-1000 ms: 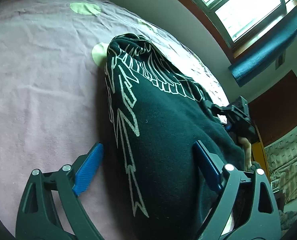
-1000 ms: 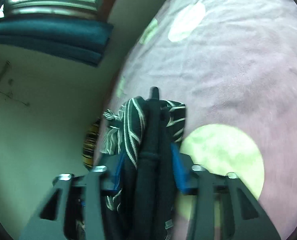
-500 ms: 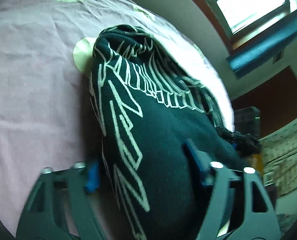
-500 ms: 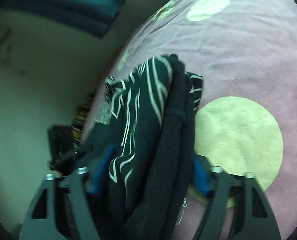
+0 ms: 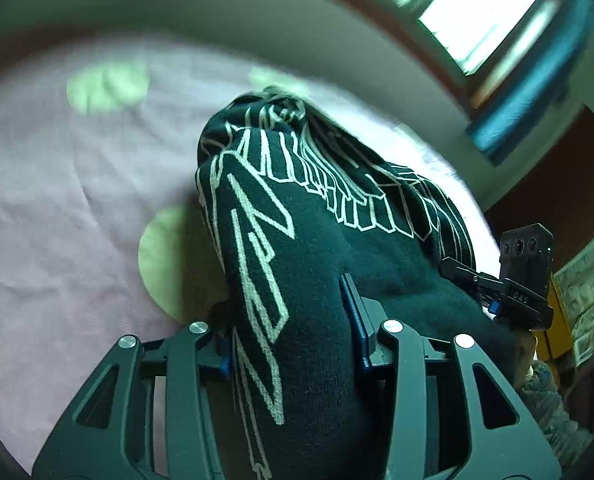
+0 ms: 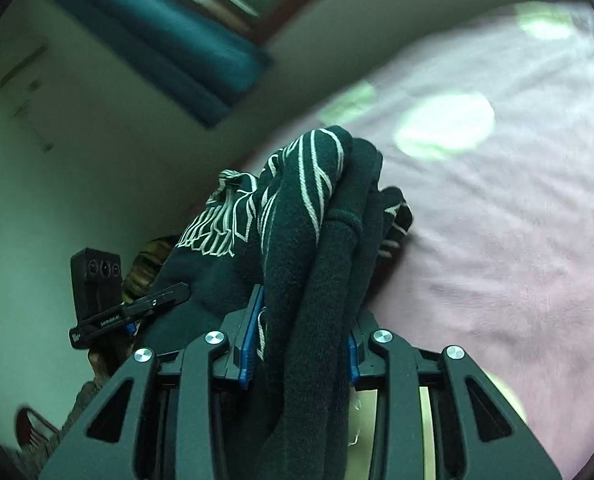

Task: Fold small clothes
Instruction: 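Hold the bundle with both grippers and set it flat on the bed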

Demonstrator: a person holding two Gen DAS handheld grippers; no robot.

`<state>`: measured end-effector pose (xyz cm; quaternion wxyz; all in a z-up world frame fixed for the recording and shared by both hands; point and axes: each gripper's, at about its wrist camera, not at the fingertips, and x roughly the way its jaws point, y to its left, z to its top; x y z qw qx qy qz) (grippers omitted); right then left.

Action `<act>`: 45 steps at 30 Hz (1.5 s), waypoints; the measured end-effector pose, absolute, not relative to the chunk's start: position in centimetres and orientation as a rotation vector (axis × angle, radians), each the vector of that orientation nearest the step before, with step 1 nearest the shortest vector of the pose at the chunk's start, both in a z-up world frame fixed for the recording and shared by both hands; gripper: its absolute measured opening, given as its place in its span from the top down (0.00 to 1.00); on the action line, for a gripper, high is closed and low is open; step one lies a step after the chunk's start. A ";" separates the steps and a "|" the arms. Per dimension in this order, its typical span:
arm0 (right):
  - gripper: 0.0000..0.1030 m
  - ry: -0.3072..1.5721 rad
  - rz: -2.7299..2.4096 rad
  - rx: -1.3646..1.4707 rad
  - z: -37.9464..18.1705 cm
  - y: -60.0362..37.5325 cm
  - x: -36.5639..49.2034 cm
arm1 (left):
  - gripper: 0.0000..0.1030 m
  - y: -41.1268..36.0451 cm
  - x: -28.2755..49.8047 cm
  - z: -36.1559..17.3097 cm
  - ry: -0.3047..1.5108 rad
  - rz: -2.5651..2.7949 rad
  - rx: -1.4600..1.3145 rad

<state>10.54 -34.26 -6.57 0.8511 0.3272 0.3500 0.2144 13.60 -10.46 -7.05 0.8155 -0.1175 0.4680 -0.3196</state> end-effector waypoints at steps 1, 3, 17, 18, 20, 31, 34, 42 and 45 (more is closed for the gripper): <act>0.62 0.772 0.457 0.725 -7.5 -34.6 11.3 | 0.50 -10.2 14.7 -8.7 1.065 -0.676 -0.282; 0.54 0.813 0.491 0.818 -8.9 -35.5 12.0 | 0.34 -8.7 15.3 -9.6 1.095 -0.714 -0.387; 0.20 0.919 0.454 0.775 -6.2 -34.4 1.0 | 0.11 -5.2 4.8 -7.7 1.013 -0.772 -0.368; 0.19 0.959 0.438 0.749 -7.0 -33.9 1.0 | 0.11 -5.7 4.7 -8.2 1.031 -0.768 -0.347; 0.21 0.950 0.430 0.761 -8.2 -33.7 0.7 | 0.14 -6.1 4.8 -9.4 1.069 -0.756 -0.363; 0.59 0.895 0.525 0.896 -9.8 -34.5 -0.5 | 0.44 -6.5 2.0 -8.2 1.014 -0.689 -0.353; 0.59 0.859 0.574 0.907 -10.5 -34.6 -0.3 | 0.43 -6.7 2.0 -8.0 0.990 -0.690 -0.346; 0.59 0.834 0.585 0.880 -10.1 -34.8 -0.5 | 0.41 -6.2 1.9 -7.9 0.976 -0.690 -0.359; 0.59 0.828 0.589 0.884 -10.2 -35.0 -0.5 | 0.41 -6.1 1.7 -8.0 0.973 -0.692 -0.358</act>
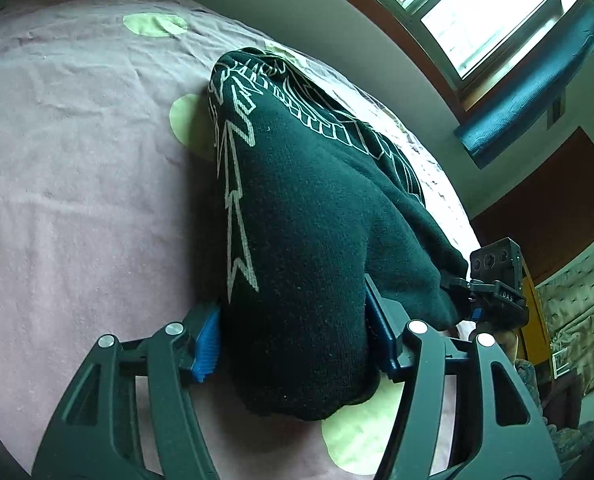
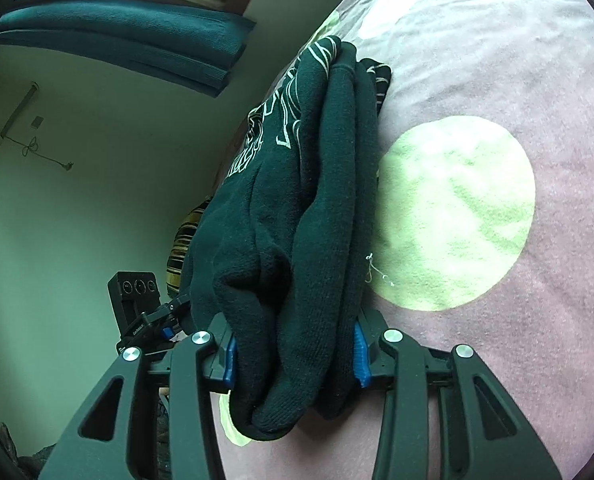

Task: Fold small clothes
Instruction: 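Hold the bundle with both grippers and set it flat on the bed, then open both grippers and withdraw them from the folded sweatshirt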

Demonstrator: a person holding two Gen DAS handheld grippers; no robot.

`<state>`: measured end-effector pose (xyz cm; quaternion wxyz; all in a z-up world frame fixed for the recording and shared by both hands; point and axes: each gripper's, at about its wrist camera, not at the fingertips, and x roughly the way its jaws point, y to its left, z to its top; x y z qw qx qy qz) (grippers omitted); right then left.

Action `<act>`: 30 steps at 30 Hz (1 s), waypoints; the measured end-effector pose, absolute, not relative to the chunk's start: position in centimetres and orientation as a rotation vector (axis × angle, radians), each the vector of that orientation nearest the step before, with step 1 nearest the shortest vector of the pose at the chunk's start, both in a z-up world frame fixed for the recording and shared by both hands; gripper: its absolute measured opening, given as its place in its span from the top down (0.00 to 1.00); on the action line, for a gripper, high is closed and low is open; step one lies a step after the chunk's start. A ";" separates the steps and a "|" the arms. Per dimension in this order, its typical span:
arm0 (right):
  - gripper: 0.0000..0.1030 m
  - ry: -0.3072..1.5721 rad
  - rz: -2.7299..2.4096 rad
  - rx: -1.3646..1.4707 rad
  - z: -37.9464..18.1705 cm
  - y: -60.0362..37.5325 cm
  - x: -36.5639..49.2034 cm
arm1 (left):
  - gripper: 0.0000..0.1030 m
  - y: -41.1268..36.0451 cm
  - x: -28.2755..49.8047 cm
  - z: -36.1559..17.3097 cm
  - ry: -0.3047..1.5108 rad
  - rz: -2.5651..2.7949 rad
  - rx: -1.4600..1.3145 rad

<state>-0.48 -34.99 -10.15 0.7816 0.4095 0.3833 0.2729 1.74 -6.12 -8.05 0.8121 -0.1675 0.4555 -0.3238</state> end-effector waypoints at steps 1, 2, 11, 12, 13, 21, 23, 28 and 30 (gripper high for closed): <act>0.60 0.825 0.591 0.881 -10.2 -34.9 -0.5 | 0.41 -6.1 1.8 -8.1 0.972 -0.694 -0.361; 0.59 0.824 0.592 0.878 -10.1 -35.0 -0.7 | 0.41 -6.1 1.7 -8.1 0.971 -0.695 -0.362; 0.59 0.815 0.596 0.871 -10.1 -35.1 -0.6 | 0.40 -6.0 1.6 -8.2 0.956 -0.694 -0.353; 0.59 0.815 0.597 0.870 -10.1 -35.1 -0.5 | 0.39 -6.1 1.5 -8.2 0.950 -0.693 -0.347; 0.59 0.813 0.599 0.869 -10.1 -35.1 -0.5 | 0.38 -6.1 1.4 -8.2 0.944 -0.687 -0.335; 0.52 0.795 0.601 0.872 -9.7 -35.3 -1.1 | 0.32 -6.2 -0.1 -7.6 0.886 -0.624 -0.263; 0.50 0.787 0.586 0.879 -9.6 -35.3 -1.9 | 0.28 -6.3 -0.8 -7.4 0.865 -0.589 -0.224; 0.46 0.782 0.548 0.876 -9.4 -35.4 -4.4 | 0.21 -6.4 -2.8 -7.1 0.849 -0.504 -0.177; 0.40 0.776 0.509 0.861 -9.1 -35.3 -5.6 | 0.16 -6.4 -3.7 -7.0 0.842 -0.456 -0.167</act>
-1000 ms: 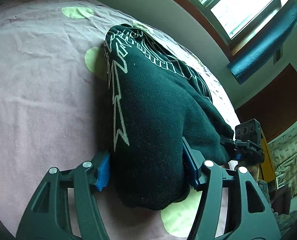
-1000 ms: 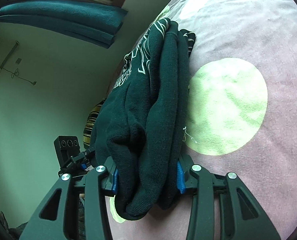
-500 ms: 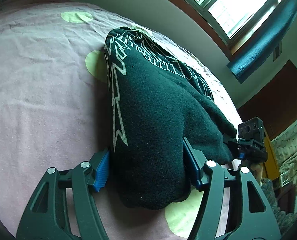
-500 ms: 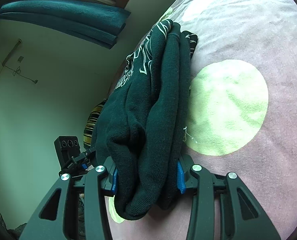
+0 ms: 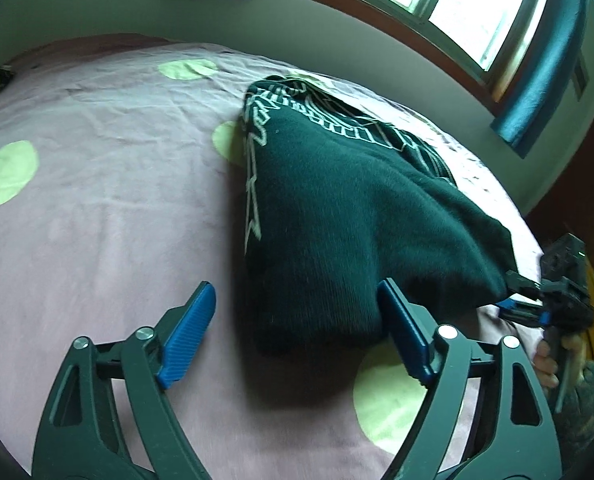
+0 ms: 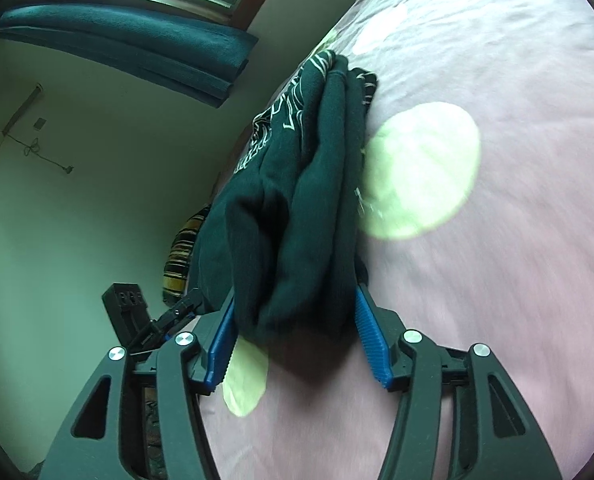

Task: Fold small clothes
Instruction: 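Open both grippers and withdraw them from the folded sweatshirt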

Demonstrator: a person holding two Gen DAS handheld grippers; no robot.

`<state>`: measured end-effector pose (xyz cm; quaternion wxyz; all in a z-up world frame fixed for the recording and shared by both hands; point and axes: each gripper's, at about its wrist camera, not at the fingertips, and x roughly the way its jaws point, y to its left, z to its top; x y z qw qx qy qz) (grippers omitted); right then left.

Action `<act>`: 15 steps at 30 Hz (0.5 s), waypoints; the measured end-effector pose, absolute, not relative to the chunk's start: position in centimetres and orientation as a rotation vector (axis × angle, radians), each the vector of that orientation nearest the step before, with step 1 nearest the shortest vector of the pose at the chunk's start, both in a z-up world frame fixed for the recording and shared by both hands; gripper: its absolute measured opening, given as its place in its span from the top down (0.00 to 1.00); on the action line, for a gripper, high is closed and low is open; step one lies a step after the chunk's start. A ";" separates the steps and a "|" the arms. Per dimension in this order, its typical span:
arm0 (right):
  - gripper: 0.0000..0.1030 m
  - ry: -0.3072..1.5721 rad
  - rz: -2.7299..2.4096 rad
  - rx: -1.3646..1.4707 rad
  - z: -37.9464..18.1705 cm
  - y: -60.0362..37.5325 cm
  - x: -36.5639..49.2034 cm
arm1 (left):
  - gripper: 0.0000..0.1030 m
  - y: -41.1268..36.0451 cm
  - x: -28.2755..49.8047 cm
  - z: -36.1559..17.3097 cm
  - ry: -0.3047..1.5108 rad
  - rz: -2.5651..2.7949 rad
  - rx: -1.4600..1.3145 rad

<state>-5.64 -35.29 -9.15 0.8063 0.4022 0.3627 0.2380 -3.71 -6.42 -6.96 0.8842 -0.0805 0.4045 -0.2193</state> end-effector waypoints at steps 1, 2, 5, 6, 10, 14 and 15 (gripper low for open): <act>0.38 0.772 0.448 0.835 -8.8 -35.1 -6.6 | 0.14 -6.5 -4.1 -6.9 0.838 -0.431 -0.163; 0.32 0.770 0.405 0.812 -8.5 -34.9 -7.2 | 0.13 -6.5 -4.5 -6.8 0.834 -0.403 -0.158; 0.24 0.788 0.253 0.671 -7.3 -33.4 -9.3 | 0.11 -6.8 -6.1 -6.4 0.827 -0.335 -0.134; 0.23 0.791 0.218 0.626 -7.0 -32.9 -9.8 | 0.10 -7.0 -6.6 -6.4 0.829 -0.320 -0.118; 0.19 0.788 0.093 0.483 -5.9 -30.8 -11.6 | 0.09 -7.9 -8.7 -6.3 0.842 -0.245 -0.020; 0.19 0.795 0.027 0.386 -4.9 -29.8 -11.7 | 0.09 -8.0 -10.6 -5.3 0.813 -0.188 0.013; 0.18 0.788 0.022 0.371 -4.7 -29.7 -11.8 | 0.08 -7.9 -11.0 -5.0 0.805 -0.180 0.011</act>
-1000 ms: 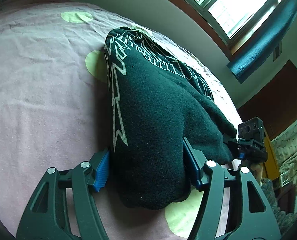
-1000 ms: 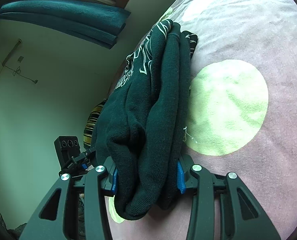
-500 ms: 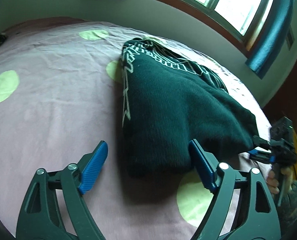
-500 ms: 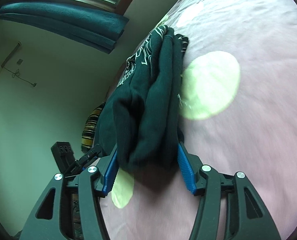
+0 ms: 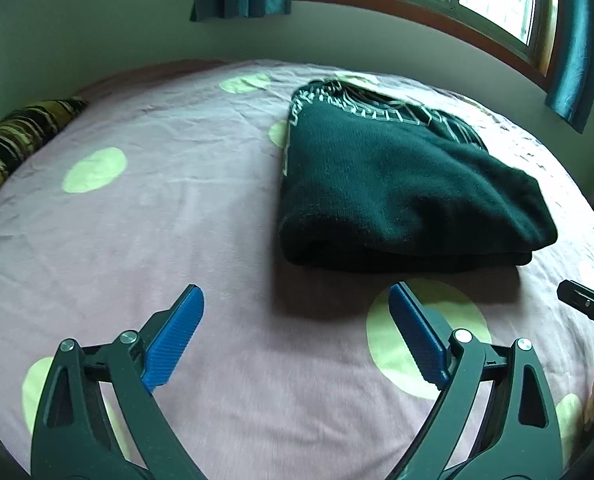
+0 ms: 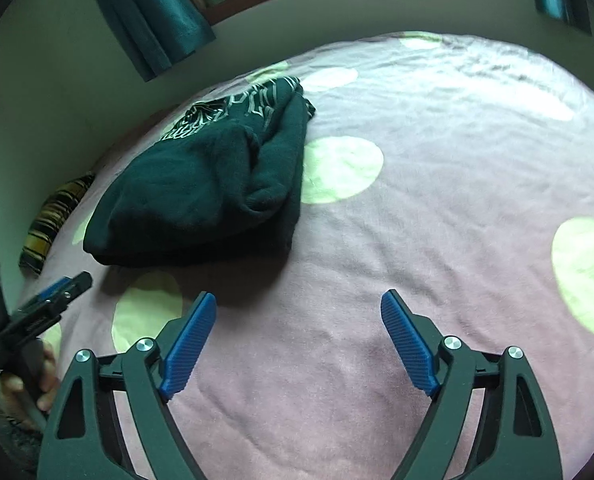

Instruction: Fold small clothes

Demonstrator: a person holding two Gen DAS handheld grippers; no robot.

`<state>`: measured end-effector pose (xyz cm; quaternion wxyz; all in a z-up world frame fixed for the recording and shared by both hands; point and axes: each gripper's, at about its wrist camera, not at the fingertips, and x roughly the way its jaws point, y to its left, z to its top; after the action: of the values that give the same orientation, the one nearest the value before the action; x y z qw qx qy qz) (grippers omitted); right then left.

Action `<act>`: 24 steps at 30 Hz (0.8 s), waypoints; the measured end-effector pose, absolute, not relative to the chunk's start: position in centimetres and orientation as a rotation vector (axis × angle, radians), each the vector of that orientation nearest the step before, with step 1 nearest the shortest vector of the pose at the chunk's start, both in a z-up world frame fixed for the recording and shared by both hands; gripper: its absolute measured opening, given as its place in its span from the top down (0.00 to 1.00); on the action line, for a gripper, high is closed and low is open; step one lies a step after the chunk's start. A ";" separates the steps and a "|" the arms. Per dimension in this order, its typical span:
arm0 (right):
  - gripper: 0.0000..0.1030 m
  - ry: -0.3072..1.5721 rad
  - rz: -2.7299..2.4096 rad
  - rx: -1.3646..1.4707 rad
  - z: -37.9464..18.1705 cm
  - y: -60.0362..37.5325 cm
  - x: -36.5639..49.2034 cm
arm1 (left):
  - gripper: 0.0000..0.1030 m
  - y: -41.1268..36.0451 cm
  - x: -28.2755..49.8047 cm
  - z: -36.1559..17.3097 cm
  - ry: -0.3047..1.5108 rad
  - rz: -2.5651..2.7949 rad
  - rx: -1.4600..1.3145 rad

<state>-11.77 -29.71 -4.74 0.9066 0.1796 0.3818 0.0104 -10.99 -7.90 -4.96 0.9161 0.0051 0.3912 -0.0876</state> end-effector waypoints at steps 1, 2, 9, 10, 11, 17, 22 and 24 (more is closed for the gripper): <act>0.18 0.778 0.002 0.352 -4.4 -29.3 -11.7 | 0.07 -7.8 -11.5 -4.6 0.797 -0.170 0.003; 0.17 0.769 -0.021 0.333 -4.2 -29.1 -11.8 | 0.06 -7.6 -11.8 -4.2 0.787 -0.164 -0.004; 0.17 0.783 -0.050 0.273 -4.7 -28.0 -12.4 | 0.04 -7.4 -13.0 -3.5 0.777 -0.119 0.001; 0.17 0.781 -0.052 0.268 -4.8 -27.8 -12.5 | 0.04 -7.4 -13.2 -3.5 0.783 -0.114 0.009; 0.17 0.781 -0.053 0.264 -4.8 -27.6 -12.4 | 0.04 -7.5 -13.4 -3.5 0.787 -0.112 0.016; 0.17 0.778 -0.043 0.250 -4.7 -26.7 -12.6 | 0.04 -8.1 -14.0 -3.4 0.785 -0.113 0.034; 0.17 0.775 -0.032 0.251 -4.7 -26.2 -12.7 | 0.04 -8.3 -14.3 -3.2 0.781 -0.120 0.019; 0.17 0.777 -0.032 0.247 -4.7 -26.1 -12.7 | 0.04 -8.4 -14.4 -3.1 0.775 -0.119 0.024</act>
<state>-12.73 -26.11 -4.69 0.9180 0.1202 0.3776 -0.0155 -14.39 -8.39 -3.07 0.9241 0.0119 0.3775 -0.0581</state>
